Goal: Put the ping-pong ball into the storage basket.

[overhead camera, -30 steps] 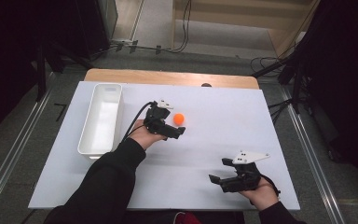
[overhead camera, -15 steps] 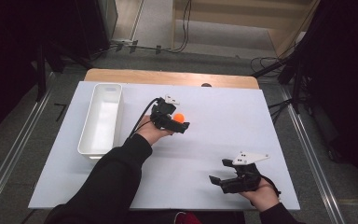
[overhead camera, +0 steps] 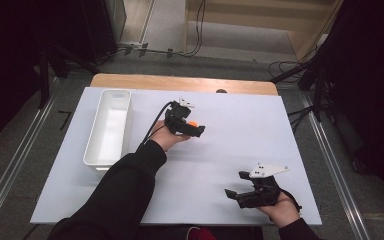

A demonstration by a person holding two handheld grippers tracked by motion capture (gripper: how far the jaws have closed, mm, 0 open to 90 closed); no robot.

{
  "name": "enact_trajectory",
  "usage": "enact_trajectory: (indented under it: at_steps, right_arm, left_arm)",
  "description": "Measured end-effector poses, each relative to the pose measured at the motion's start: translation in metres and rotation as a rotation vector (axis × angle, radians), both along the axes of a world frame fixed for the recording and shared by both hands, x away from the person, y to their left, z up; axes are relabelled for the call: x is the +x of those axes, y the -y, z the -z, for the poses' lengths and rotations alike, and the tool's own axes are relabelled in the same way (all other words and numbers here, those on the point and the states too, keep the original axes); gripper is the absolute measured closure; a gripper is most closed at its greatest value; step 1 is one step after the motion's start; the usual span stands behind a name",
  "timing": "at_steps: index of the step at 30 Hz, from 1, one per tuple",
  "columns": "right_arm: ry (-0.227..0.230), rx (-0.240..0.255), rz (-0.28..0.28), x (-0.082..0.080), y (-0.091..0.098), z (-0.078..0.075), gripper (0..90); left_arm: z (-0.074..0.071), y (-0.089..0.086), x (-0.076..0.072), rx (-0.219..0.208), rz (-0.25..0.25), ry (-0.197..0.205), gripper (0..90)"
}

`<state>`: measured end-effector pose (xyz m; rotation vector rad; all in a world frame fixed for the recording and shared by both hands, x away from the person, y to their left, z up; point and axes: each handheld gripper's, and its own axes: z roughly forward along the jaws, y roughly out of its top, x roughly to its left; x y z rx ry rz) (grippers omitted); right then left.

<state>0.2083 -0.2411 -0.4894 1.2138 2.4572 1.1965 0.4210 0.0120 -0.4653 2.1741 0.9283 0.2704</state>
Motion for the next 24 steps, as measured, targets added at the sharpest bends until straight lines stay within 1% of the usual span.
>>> enact_trajectory:
  at_steps: [3,5,7,9,10,12,16,17,18,19,21,24]
  right_arm:
    - [-0.002,-0.002,-0.001,0.0,0.0,0.0,15.0]
    - [-0.001,-0.004,-0.001,0.001,0.0,0.0,15.0]
    - [-0.001,-0.003,-0.001,0.001,0.0,0.0,15.0]
    - [-0.001,-0.004,-0.002,0.001,0.0,0.0,15.0]
    - [-0.001,-0.004,-0.002,0.001,0.0,0.0,15.0]
    - [0.002,0.001,-0.004,0.0,0.0,0.0,15.0]
    - [0.001,-0.001,-0.005,0.0,0.0,0.0,15.0]
    - [0.005,-0.001,-0.008,0.0,0.0,0.0,15.0]
    - [0.005,-0.001,-0.008,0.0,0.0,0.0,15.0]
    - [0.002,-0.002,-0.011,-0.001,0.0,0.0,15.0]
    - [0.004,-0.003,-0.014,-0.001,0.0,0.0,15.0]
    - [0.005,-0.002,-0.007,-0.001,0.0,-0.001,15.0]
  left_arm:
    - [0.003,0.002,0.005,0.009,0.0,-0.002,4.5]
    - [0.004,0.004,0.007,0.002,0.0,0.008,4.5]
    - [0.005,0.005,0.007,-0.004,0.0,0.009,4.7]
    - [0.006,0.006,0.007,-0.01,0.003,0.005,7.6]
    - [0.006,0.006,0.007,-0.01,0.003,0.005,7.7]
    - [0.007,0.005,0.006,0.005,0.012,0.017,7.6]
    - [0.009,0.005,0.006,0.007,0.002,0.02,7.8]
    - [0.009,0.004,0.007,0.015,0.003,0.025,12.4]
    - [0.009,0.004,0.007,0.015,0.003,0.025,15.1]
    - [0.011,0.004,0.006,0.003,0.0,0.023,15.1]
    - [0.013,0.003,0.007,0.004,0.001,0.019,15.1]
    - [0.016,0.002,0.007,0.006,-0.003,0.028,15.1]
